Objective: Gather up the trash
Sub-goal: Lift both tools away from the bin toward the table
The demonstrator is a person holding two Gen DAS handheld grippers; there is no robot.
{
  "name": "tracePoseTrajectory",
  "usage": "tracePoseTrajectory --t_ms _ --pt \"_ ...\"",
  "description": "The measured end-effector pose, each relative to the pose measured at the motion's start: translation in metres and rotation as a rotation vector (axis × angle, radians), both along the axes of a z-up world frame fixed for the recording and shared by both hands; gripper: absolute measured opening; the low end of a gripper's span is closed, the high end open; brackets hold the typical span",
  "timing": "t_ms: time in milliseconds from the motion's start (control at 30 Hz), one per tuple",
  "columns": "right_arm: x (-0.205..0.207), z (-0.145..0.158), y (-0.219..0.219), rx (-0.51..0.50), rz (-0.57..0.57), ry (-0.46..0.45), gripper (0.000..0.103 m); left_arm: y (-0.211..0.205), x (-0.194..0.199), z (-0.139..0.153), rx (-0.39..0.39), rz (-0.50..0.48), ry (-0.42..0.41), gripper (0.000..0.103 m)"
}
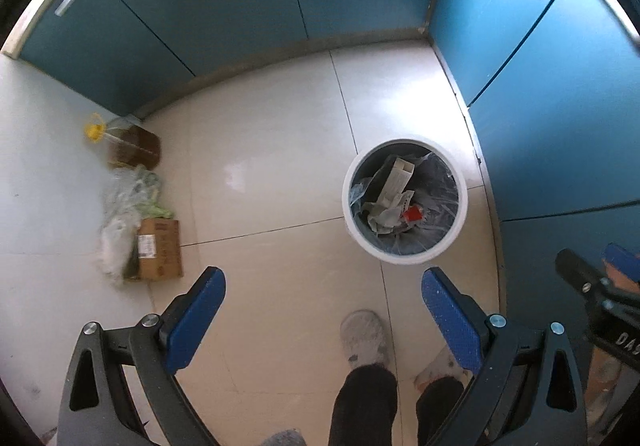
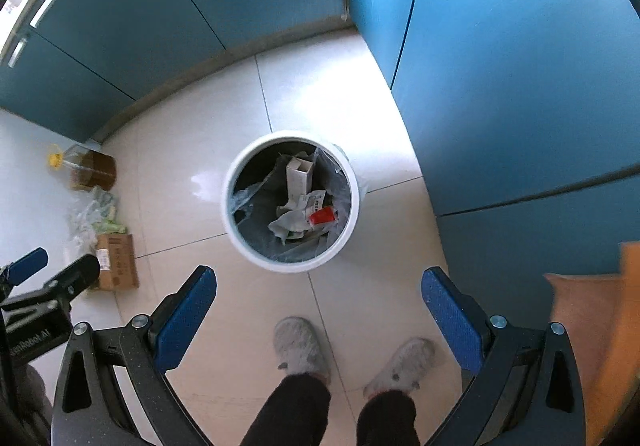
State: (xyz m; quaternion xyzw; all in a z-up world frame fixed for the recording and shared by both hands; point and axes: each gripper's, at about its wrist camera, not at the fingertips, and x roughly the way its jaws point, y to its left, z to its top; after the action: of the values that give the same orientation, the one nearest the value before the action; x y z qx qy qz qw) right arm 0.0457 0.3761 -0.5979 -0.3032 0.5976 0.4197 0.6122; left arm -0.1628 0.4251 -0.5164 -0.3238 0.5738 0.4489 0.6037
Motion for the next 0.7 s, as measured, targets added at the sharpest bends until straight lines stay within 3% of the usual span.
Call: tracePoseTrajectory --t_ms 367,533,700 --pt "0.006 0.179 -0.053 0.097 -0.011 -0.008 0.103 -0.054 0.004 0.135 0.066 -0.011 -0.049 0.1" --pt "0.01 0.236 -0.075 0.136 0.006 0.014 0.103 -0.073 0.01 0.185 0.124 -0.018 -0.054 0.1" --pt "0.014 0.274 -0.092 0.191 0.005 0.041 0.103 -0.089 0.017 0.229 0.214 -0.047 -0.017 0.1"
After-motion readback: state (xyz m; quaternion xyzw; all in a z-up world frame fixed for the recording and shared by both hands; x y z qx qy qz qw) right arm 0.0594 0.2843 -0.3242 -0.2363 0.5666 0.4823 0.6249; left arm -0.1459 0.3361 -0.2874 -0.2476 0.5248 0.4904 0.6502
